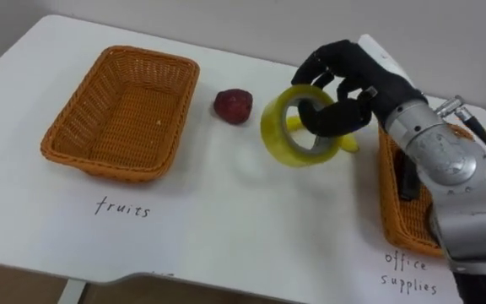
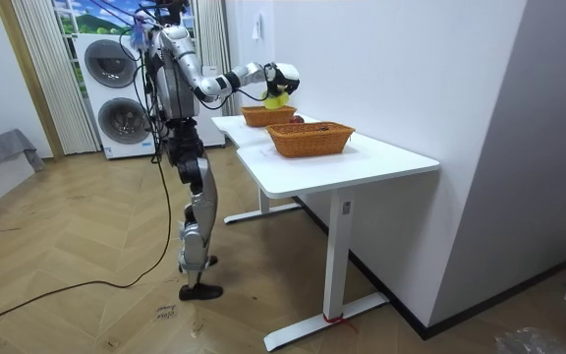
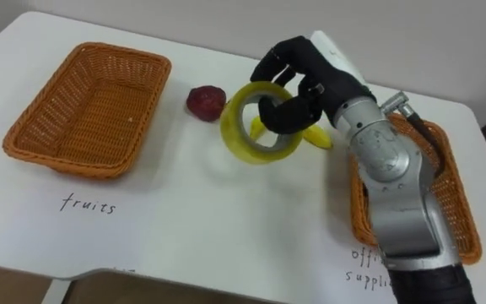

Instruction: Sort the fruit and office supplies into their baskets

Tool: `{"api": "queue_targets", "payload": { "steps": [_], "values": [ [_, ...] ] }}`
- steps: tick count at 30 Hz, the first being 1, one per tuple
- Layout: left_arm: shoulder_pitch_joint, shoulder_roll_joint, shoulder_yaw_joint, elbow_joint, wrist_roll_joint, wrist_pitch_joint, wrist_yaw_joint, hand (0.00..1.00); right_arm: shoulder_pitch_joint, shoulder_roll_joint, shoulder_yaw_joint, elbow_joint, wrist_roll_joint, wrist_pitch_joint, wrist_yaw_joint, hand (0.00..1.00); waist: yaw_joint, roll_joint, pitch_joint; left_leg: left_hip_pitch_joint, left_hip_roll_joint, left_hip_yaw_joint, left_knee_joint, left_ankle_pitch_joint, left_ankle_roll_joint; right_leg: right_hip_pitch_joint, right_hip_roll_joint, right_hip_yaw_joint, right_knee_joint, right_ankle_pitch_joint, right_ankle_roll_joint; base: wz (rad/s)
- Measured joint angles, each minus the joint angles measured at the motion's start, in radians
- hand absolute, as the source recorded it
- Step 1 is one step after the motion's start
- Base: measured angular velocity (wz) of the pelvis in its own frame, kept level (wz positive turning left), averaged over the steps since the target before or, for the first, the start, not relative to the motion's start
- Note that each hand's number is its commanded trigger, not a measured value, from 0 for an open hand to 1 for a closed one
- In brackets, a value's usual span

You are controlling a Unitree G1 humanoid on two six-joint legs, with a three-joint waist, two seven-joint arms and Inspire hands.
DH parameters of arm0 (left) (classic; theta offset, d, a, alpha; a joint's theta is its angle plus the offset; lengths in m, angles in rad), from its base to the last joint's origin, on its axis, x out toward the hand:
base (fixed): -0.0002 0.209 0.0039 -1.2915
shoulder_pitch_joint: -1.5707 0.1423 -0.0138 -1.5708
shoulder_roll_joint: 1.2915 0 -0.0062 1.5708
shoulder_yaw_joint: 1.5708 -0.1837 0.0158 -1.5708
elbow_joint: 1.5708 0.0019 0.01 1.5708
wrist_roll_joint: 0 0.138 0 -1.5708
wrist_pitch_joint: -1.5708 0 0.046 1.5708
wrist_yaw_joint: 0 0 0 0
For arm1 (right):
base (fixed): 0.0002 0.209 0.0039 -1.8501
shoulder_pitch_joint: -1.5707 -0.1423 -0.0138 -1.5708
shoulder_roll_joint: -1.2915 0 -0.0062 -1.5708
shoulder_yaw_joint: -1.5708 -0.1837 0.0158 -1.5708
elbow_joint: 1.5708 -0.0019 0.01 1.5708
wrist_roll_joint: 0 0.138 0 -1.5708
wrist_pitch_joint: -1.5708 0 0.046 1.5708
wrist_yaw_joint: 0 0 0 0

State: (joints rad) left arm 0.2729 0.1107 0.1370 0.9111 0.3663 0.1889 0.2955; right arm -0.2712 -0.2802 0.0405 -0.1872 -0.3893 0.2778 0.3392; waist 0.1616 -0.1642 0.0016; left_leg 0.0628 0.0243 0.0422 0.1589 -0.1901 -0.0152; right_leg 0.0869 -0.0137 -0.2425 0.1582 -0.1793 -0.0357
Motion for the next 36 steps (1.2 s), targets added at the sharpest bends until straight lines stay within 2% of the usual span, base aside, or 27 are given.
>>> {"api": "queue_targets", "payload": {
  "steps": [5,9,12,17,20,24,27,31,36],
  "values": [
    [0.002,-0.004,0.023,0.0,-0.002,0.0,-0.006,0.0,0.0,-0.001,-0.036,-0.002,0.001,0.0,0.0,1.0,-0.006,0.003,0.0003,0.008,0.0,0.001,0.002,0.0,0.0,0.002,-0.001,0.0,0.001,0.0,0.0,0.0],
    [0.008,-0.008,0.056,0.003,-0.003,0.0,-0.006,0.0,0.002,-0.002,-0.047,0.018,0.026,-0.009,0.0,1.0,-0.016,0.012,0.0068,0.018,0.0,0.005,0.002,0.0,0.0,0.012,-0.001,0.005,0.0,0.0,0.001,-0.02],
    [0.008,-0.008,0.055,0.0,-0.003,-0.001,-0.006,0.0,0.005,-0.003,-0.076,0.075,0.035,-0.017,-0.002,1.0,-0.024,0.013,0.0076,0.017,0.0,0.004,0.002,0.0,0.0,0.012,-0.001,0.003,0.0,0.0,0.001,0.0],
    [0.016,-0.007,0.058,-0.001,0.0,-0.001,-0.005,0.0,0.033,-0.022,-0.137,0.115,0.051,-0.018,-0.034,1.0,-0.035,0.009,0.0023,0.012,0.0,0.004,0.002,0.0,0.0,0.005,-0.001,-0.001,0.002,0.0,0.001,0.0],
    [0.028,-0.008,0.057,-0.001,-0.001,-0.001,-0.002,0.0,0.046,-0.03,-0.161,0.158,0.078,-0.019,-0.074,1.0,-0.045,0.003,-0.0029,0.015,0.0,0.01,0.003,0.0,0.0,0.002,-0.001,0.012,0.006,0.0,0.001,-0.07],
    [0.033,-0.008,0.06,-0.014,-0.002,-0.003,-0.001,0.0,0.049,-0.031,-0.183,0.237,0.101,-0.029,-0.106,1.0,-0.06,-0.001,-0.0037,0.018,-0.001,0.014,0.005,0.0,0.0,0.001,-0.003,0.02,0.011,0.001,0.001,-0.05],
    [0.033,-0.007,0.089,-0.024,-0.003,-0.028,-0.001,0.0,0.056,-0.038,-0.208,0.31,0.148,-0.04,-0.137,1.0,-0.066,-0.002,-0.0043,0.022,0.0,0.016,0.005,0.0,0.001,0.005,-0.002,0.021,0.01,0.001,0.001,0.0],
    [0.04,-0.004,0.097,-0.025,-0.003,-0.03,-0.001,0.0,0.056,-0.045,-0.224,0.353,0.204,-0.049,-0.165,1.0,-0.072,0.002,-0.0007,0.036,0.001,0.025,0.001,0.0,0.001,0.014,-0.001,0.028,0.011,0.001,0.001,-0.05],
    [0.047,-0.004,0.097,-0.025,-0.003,-0.029,-0.001,0.0,0.056,-0.05,-0.232,0.405,0.278,-0.059,-0.184,1.0,-0.077,0.0,-0.0022,0.036,0.0,0.027,-0.001,-0.001,0.002,0.017,-0.001,0.031,0.009,0.0,0.002,-0.01]
  ]
}}
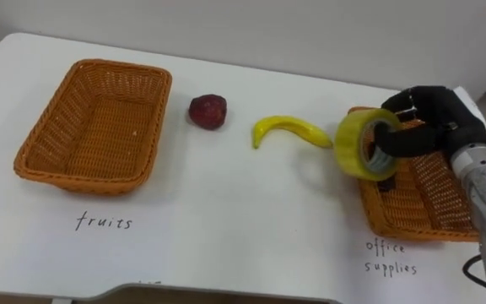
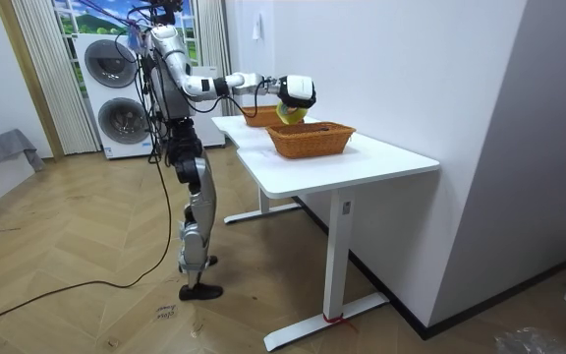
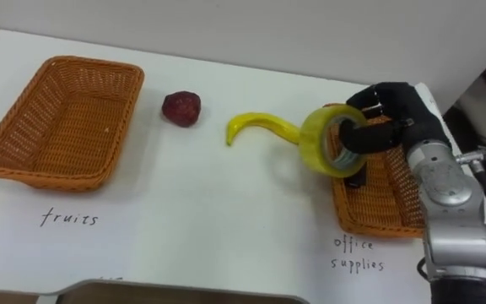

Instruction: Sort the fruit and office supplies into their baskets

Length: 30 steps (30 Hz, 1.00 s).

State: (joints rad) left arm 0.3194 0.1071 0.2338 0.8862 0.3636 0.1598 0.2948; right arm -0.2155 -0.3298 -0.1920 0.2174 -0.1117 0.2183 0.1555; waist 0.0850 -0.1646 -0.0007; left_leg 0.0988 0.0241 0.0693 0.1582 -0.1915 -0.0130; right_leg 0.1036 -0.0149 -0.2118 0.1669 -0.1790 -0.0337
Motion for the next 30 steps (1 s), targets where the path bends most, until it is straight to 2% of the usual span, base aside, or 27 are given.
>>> {"api": "queue_targets", "payload": {
  "steps": [3,6,18,30],
  "values": [
    [0.002,0.0,-0.001,0.0,0.0,0.001,0.0,0.0,0.003,0.0,0.0,0.009,0.028,-0.003,-0.02,1.0,-0.001,0.0,-0.0003,0.0,0.0,0.0,0.001,0.0,0.0,0.001,0.0,0.0,0.0,0.0,0.0,0.0],
    [0.005,0.001,0.0,-0.002,0.0,0.001,0.0,0.0,0.01,0.0,0.0,0.009,0.03,-0.021,-0.03,1.0,-0.003,0.002,-0.0005,0.001,0.0,0.0,0.002,0.0,0.0,0.001,0.0,-0.002,0.001,0.0,0.0,0.0],
    [0.026,0.004,0.0,-0.002,0.002,0.007,-0.003,0.0,0.02,-0.001,0.0,0.009,0.047,-0.029,-0.056,1.0,-0.007,0.0,-0.0045,0.005,0.001,-0.001,0.002,-0.001,0.002,0.006,0.0,-0.002,0.004,0.001,0.001,0.0],
    [0.035,0.004,-0.001,-0.002,0.001,0.013,-0.003,0.0,0.033,-0.012,0.002,0.048,0.073,-0.029,-0.075,1.0,-0.007,0.008,-0.0028,0.017,0.0,0.0,0.002,-0.003,0.004,0.017,0.0,-0.004,0.004,0.001,0.002,0.0]
  ]
}}
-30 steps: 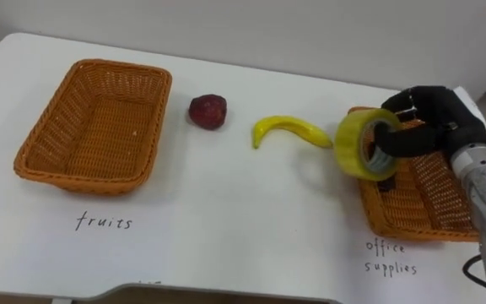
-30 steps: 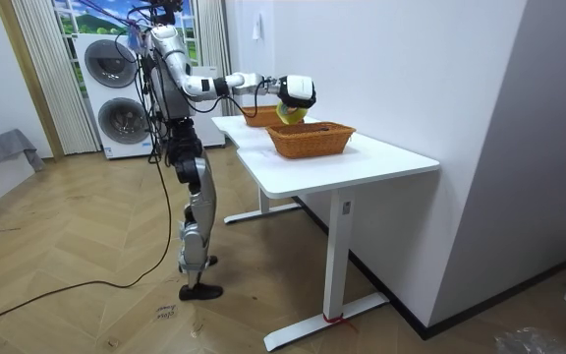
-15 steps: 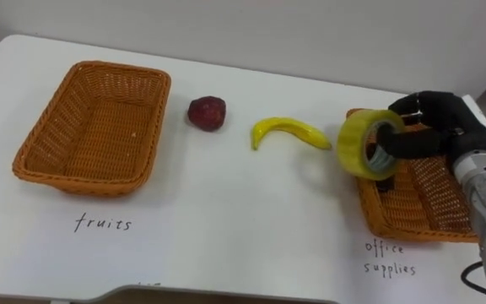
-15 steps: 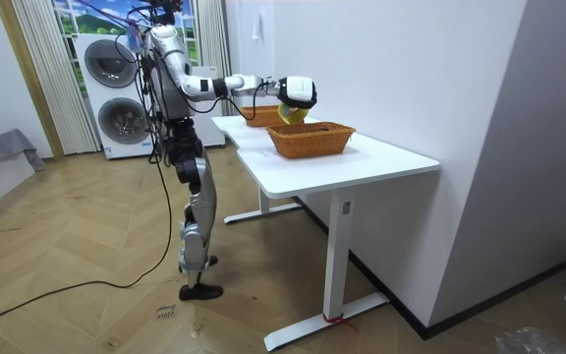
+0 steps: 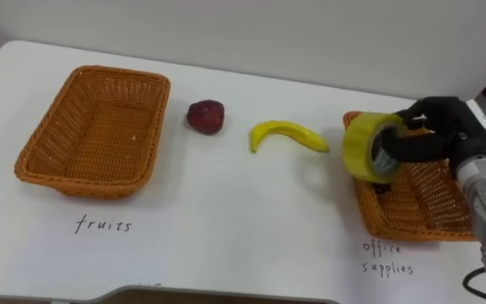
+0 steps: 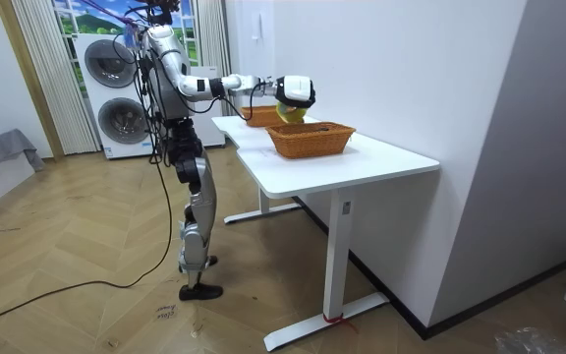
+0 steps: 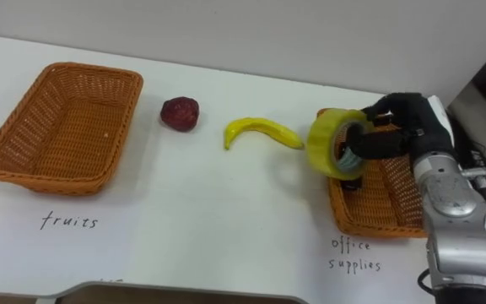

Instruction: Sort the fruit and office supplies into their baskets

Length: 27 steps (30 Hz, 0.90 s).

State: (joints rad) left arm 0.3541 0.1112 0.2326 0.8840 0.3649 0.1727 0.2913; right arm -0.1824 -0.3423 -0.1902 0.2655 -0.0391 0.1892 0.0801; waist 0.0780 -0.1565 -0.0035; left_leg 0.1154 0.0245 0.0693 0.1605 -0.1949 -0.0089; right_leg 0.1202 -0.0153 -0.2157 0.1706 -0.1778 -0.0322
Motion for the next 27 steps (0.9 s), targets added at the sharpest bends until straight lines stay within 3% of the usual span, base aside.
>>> {"api": "queue_targets", "payload": {
  "steps": [19,20,21,22,27],
  "values": [
    [0.0,0.0,0.003,0.0,0.0,0.011,-0.015,0.0,0.004,-0.004,0.0,0.041,0.033,0.008,-0.078,1.0,-0.003,0.004,-0.0003,0.0,0.0,0.001,-0.004,0.0,0.0,-0.008,0.0,-0.001,0.0,0.0,0.0,0.0],
    [0.0,0.0,0.003,0.0,0.0,0.011,-0.015,0.0,0.004,-0.004,0.0,0.041,0.033,0.008,-0.079,0.71,-0.003,0.004,-0.0003,0.0,0.0,0.002,-0.005,0.0,0.0,-0.008,0.0,-0.001,0.0,0.0,0.0,0.0],
    [0.0,0.0,0.003,0.0,0.0,0.011,-0.015,0.0,0.004,-0.004,0.0,0.041,0.033,0.008,-0.079,0.51,-0.003,0.004,-0.0005,0.0,0.0,0.003,-0.006,0.0,0.0,-0.009,0.0,0.0,0.0,0.0,0.0,0.0],
    [0.0,0.0,0.003,0.0,0.0,0.011,-0.015,0.0,0.004,-0.004,0.0,0.041,0.034,0.008,-0.079,0.0,-0.003,0.003,-0.0006,0.0,0.0,0.003,-0.007,0.0,0.0,-0.009,0.0,0.0,0.0,0.0,0.0,0.0],
    [0.0,-0.002,0.021,0.0,0.0,0.022,-0.019,0.0,0.003,-0.005,-0.001,0.04,0.034,0.009,-0.085,0.0,-0.012,0.0,-0.0024,-0.003,0.001,0.006,-0.009,0.0,0.0,-0.013,0.001,0.002,0.0,0.0,0.0,0.0]
  ]
}}
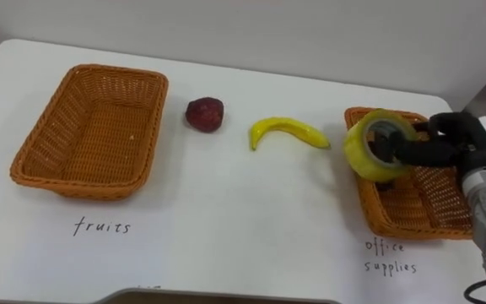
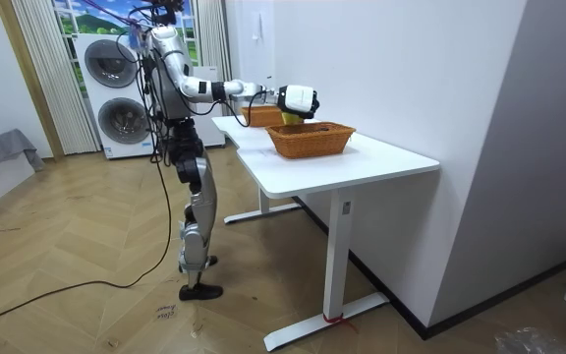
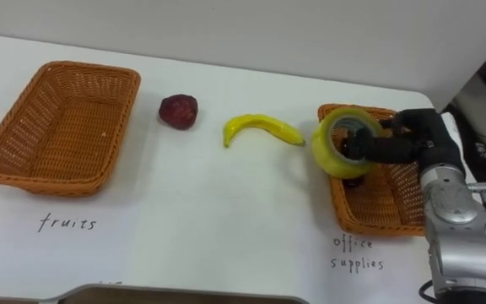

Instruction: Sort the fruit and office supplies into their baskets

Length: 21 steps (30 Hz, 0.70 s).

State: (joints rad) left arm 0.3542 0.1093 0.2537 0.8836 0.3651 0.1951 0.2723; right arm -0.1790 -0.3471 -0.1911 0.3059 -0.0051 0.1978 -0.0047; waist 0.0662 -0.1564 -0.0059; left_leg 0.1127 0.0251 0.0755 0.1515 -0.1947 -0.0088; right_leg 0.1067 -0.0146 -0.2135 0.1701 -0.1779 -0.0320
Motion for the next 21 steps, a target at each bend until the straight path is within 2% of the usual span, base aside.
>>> {"api": "queue_targets", "payload": {
  "steps": [7,14,21],
  "values": [
    [-0.001,0.0,0.0,0.0,0.0,0.002,0.0,0.0,-0.005,0.0,-0.029,0.0,0.008,0.0,-0.029,0.0,-0.008,-0.004,-0.0023,0.003,0.0,0.005,0.001,0.0,0.0,-0.001,0.0,0.01,0.0,0.0,0.0,-0.02],
    [-0.001,0.0,0.0,0.0,0.0,0.003,0.0,0.0,-0.005,-0.004,-0.039,0.0,0.007,0.0,-0.049,0.0,-0.011,0.002,0.002,0.002,0.001,0.006,0.0,0.0,0.0,-0.002,0.002,0.014,0.0,0.0,0.0,0.0],
    [-0.001,0.0,0.001,0.0,0.0,0.004,0.0,0.0,-0.005,-0.004,-0.039,0.0,0.008,0.0,-0.055,0.0,-0.01,0.002,0.0019,0.002,0.001,0.006,-0.001,0.0,0.0,-0.003,0.002,0.015,0.0,0.0,0.0,0.0]
  ]
}}
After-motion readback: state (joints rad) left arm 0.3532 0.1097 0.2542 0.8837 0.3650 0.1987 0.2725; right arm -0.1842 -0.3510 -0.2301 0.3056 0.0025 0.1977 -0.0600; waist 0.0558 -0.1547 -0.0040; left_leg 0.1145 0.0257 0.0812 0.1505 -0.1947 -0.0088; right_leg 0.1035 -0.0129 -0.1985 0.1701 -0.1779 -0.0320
